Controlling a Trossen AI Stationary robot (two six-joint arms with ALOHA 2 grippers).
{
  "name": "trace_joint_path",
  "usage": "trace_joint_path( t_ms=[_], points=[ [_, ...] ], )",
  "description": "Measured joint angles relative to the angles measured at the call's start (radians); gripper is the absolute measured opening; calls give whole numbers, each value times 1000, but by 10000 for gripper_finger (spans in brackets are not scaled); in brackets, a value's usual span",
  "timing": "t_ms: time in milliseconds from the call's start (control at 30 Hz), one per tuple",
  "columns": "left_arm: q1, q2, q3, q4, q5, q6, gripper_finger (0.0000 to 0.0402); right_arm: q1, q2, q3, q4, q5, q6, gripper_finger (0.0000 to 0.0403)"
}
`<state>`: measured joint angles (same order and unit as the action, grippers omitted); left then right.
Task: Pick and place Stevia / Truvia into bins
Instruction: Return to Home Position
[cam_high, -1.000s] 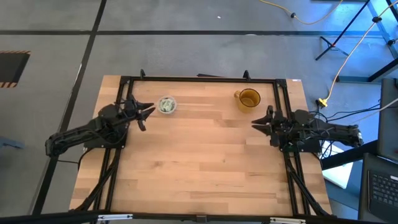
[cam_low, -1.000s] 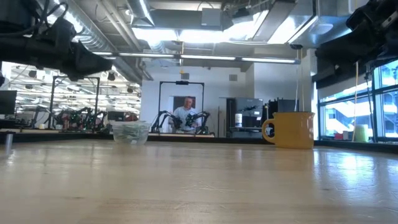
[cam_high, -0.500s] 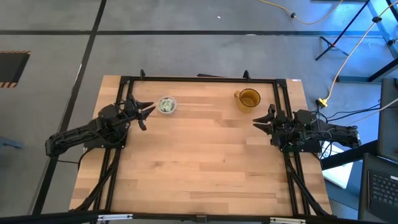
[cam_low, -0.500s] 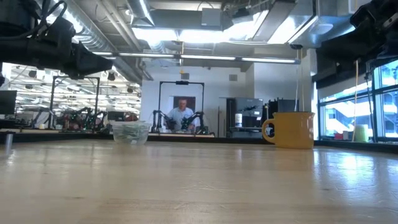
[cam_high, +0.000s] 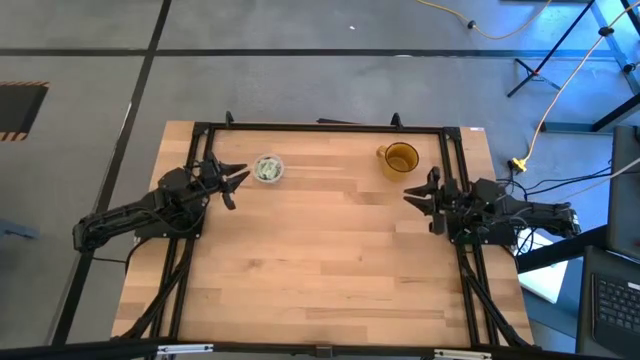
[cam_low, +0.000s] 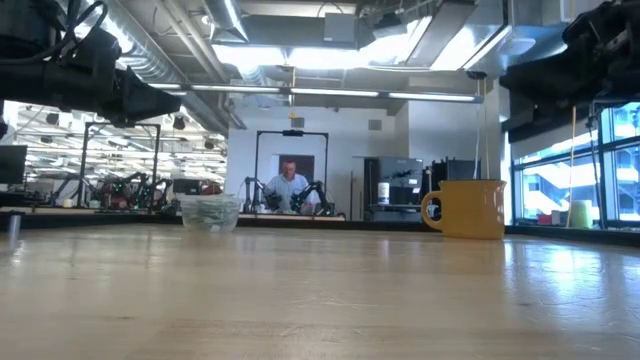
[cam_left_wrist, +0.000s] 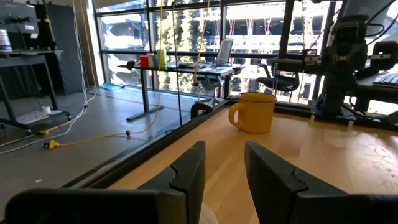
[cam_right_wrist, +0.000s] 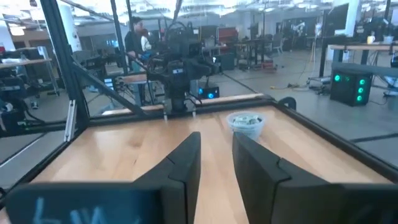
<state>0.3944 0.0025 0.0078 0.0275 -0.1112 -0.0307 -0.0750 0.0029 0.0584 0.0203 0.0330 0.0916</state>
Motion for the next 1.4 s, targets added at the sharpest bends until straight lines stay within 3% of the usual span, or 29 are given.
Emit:
trace_joint_path(
  t_ms=[567,800,1400],
  points=[
    [0,0,0,0,0,0,106,0,-1,-47,9,31,2,96],
    [0,0,0,1,0,0,107,0,0,-47,18,108,-22,96],
    [0,0,0,0,0,0,103,0,1,-47,18,107,-71,96]
  ],
)
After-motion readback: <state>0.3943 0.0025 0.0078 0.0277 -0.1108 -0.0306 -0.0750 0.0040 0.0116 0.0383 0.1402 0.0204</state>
